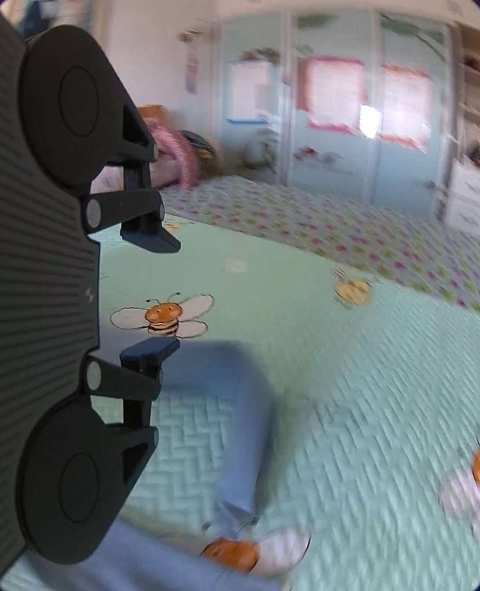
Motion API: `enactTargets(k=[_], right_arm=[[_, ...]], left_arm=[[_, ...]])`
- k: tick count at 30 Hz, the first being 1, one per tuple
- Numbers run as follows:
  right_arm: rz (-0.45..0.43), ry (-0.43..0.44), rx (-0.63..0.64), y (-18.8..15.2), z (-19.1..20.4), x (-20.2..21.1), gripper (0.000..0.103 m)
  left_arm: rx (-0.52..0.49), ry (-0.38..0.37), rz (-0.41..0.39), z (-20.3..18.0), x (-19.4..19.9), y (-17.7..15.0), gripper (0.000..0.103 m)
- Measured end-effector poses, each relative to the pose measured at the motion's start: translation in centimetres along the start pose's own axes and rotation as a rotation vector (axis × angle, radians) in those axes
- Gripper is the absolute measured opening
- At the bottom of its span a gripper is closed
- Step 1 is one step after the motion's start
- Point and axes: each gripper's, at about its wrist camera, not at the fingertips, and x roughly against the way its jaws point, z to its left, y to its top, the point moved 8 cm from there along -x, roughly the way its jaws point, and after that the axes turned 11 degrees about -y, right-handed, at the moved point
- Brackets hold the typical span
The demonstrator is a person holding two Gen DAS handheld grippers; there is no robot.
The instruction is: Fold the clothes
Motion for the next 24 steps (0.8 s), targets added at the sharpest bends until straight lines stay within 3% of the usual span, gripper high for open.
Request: enactTargets(k=[3,5,9,12,14,16,19,24], right_arm=[[0.002,0.086,0.069,-2.2,-2.9,1.1,0.055],[-0.018,0.073,0.125,-4.3,-6.4,2.5,0.056],[-0.116,0.008,0.092,-9.0,-16.0,8.2,0.056],[-0.237,0.012,0.048,-11.3,-22.3,13.3,0.058],[-0.261,0.024,0.03,-11.3,-24.5,14.5,0.059],[-0.277,0.011,0.029,-10.6,-25.7,14.7,0.059],[-0.268,0.013,-0.011,-9.1,-26.2,12.2,0.059],[-0.23,-0.02,-0.065,-7.4,-26.1,6.4,0.059]], left_arm=[[-0.015,-0.106,-0.024,1.2,3.2,-4.1,0.012],[-0.009,-0.135,-0.035,3.2,6.1,-7.9,0.012],[0.089,-0.09,-0.057,9.9,11.5,-17.3,0.012],[0.179,-0.073,0.008,13.2,13.2,-23.5,0.012],[0.212,-0.049,0.042,14.1,13.3,-25.5,0.012],[0.25,-0.07,0.052,14.1,12.8,-26.0,0.012],[0.242,-0.08,0.074,12.9,11.6,-25.7,0.019],[0.264,-0.052,0.086,11.8,8.9,-25.3,0.021]])
